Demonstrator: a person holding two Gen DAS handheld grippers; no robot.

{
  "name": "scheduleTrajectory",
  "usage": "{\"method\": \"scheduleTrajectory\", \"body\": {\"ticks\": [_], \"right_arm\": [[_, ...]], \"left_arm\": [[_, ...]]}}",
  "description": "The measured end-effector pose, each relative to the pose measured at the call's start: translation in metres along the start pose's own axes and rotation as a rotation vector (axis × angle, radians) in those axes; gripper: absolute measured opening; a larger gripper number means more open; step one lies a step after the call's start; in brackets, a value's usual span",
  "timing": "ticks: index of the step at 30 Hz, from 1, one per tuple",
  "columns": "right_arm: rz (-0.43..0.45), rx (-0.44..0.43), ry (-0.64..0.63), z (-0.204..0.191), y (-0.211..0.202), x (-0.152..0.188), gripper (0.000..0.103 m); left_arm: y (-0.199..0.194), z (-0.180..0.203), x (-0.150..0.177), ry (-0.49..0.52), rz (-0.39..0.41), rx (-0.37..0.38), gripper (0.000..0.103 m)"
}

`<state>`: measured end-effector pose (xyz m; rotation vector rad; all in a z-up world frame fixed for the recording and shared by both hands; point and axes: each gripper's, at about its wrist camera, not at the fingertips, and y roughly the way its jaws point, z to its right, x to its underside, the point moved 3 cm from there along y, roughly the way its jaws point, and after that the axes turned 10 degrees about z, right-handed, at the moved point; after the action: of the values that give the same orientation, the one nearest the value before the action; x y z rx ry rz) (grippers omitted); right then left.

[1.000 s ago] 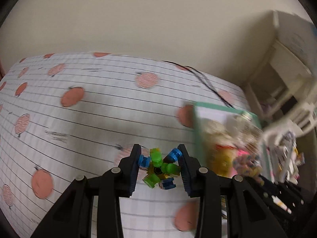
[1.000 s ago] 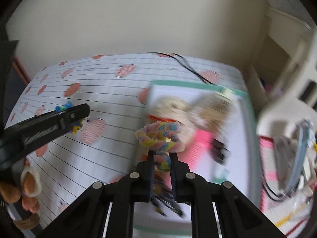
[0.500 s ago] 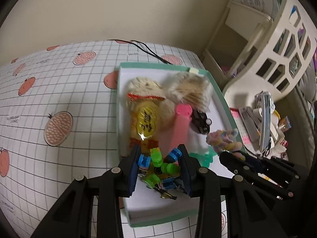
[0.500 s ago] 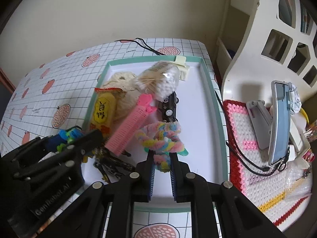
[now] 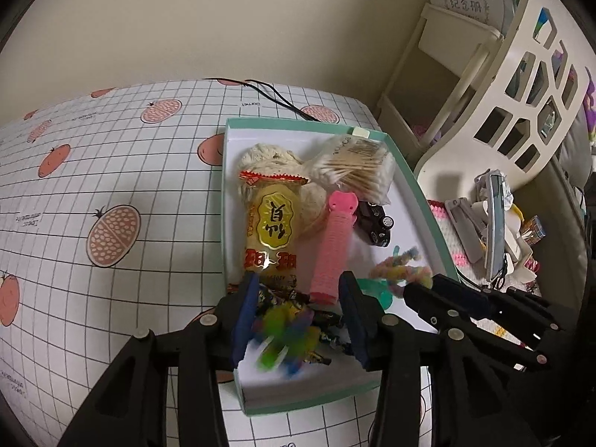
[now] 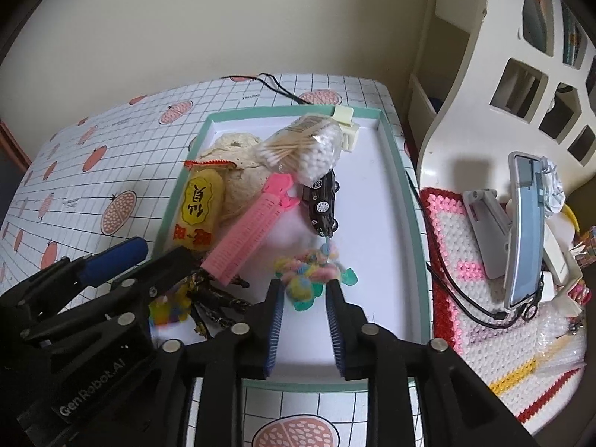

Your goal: Organize objects

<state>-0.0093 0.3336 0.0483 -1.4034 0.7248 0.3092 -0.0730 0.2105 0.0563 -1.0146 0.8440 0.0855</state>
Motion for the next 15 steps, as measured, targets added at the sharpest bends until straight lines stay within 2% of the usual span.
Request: {"method": "scheduleTrajectory", "body": {"ticks": [2,4,8,10,11,14,15], "right_arm": [[0.010,0.006,0.013,0.002,-0.004,0.001,0.041],[0.010,-0.003,0.028,0.004,-0.007,0.004,0.042],[0.028,0.003,0.012,-0.003,-0.021,0.011,0.042],[0.033,-0.003,0.014,-0.006,-0.027,0.015,0.042],[0.036,-0.008,0.016,-0.009,-0.030,0.019,0.042],[0.049,-0.007,0.020,-0.017,-0.040,0.030,0.043],[0.054,-0.010,0.023,-0.020,-0.044,0.036,0.048]], "left_arm": [[-0.004,-0.003,0.001,-0.005,0.004,-0.007,0.049],[-0.011,-0.008,0.003,-0.022,0.013,-0.011,0.058],[-0.024,-0.016,0.009,-0.034,0.034,-0.029,0.060],[-0.031,-0.019,0.015,-0.039,0.042,-0.039,0.067],[-0.036,-0.022,0.019,-0.044,0.052,-0.049,0.074],[-0.052,-0.030,0.031,-0.037,0.088,-0.068,0.077],[-0.056,-0.032,0.035,-0.028,0.095,-0.080,0.078]]}}
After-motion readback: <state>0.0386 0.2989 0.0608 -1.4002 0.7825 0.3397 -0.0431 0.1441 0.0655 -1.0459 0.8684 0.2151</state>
